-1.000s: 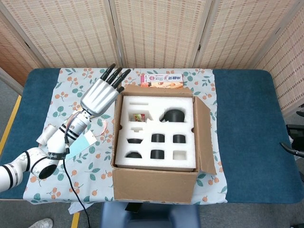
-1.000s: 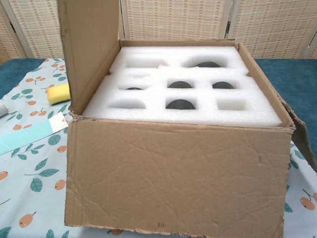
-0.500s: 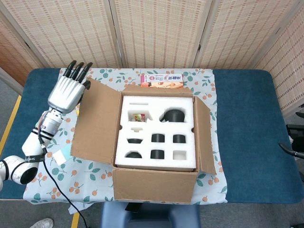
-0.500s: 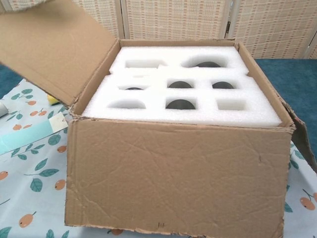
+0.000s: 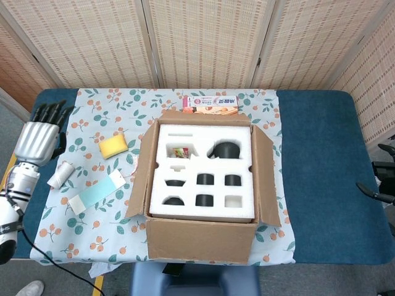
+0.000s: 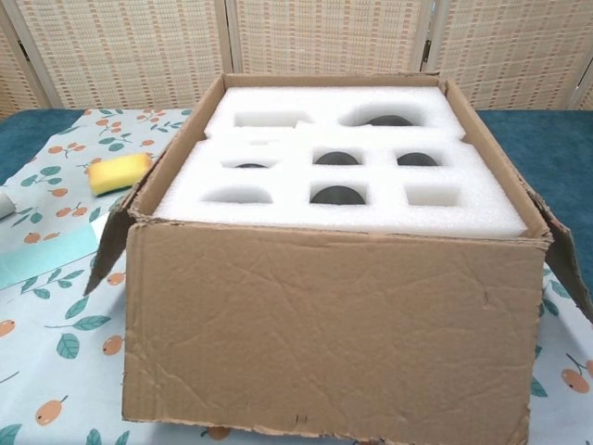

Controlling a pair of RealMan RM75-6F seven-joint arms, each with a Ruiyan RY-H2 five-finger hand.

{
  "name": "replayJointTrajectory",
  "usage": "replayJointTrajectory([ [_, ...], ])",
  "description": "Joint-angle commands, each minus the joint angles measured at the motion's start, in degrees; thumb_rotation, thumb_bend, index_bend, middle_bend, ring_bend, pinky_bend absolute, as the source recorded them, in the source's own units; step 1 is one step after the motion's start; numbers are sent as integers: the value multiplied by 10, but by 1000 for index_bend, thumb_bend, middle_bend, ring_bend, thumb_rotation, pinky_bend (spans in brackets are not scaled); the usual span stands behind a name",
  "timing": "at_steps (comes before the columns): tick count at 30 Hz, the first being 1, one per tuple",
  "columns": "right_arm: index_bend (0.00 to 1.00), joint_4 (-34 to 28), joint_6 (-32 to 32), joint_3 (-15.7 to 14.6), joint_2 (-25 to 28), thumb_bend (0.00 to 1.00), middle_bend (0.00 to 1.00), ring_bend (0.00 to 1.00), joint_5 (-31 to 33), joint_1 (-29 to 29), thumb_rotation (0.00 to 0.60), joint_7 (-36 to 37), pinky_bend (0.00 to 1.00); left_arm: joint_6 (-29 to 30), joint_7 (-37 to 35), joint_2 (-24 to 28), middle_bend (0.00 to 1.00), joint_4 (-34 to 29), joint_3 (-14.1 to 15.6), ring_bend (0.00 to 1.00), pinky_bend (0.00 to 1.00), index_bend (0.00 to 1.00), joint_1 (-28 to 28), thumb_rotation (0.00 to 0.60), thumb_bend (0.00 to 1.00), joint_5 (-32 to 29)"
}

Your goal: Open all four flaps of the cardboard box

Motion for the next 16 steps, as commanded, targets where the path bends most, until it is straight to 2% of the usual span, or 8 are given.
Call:
replayJointTrajectory([
  [1, 148, -10, 1, 25, -42, 223, 0, 0, 54, 16, 388, -94, 0, 81, -45, 5, 0, -18, 30, 0, 0, 0, 83, 600, 463, 15],
  [4, 124, -11, -1, 31, -62, 223, 0, 0, 70, 26, 391, -139, 0, 133, -88, -6, 0, -7, 50, 0, 0, 0, 139, 600, 433, 36],
  [8, 99, -13, -18, 31, -80, 223, 0, 0, 73, 42, 419, -170, 0, 167, -149, -33, 0, 45, 64, 0, 0, 0, 189, 600, 431, 54],
  [12, 95, -15, -30, 25, -84, 223, 0, 0, 59, 50, 426, -166, 0, 162, -205, -67, 0, 110, 58, 0, 0, 0, 210, 600, 432, 50],
  [16, 95, -18, -34, 21, -80, 223, 0, 0, 39, 52, 425, -139, 0, 139, -221, -66, 0, 124, 54, 0, 0, 0, 211, 600, 429, 54],
])
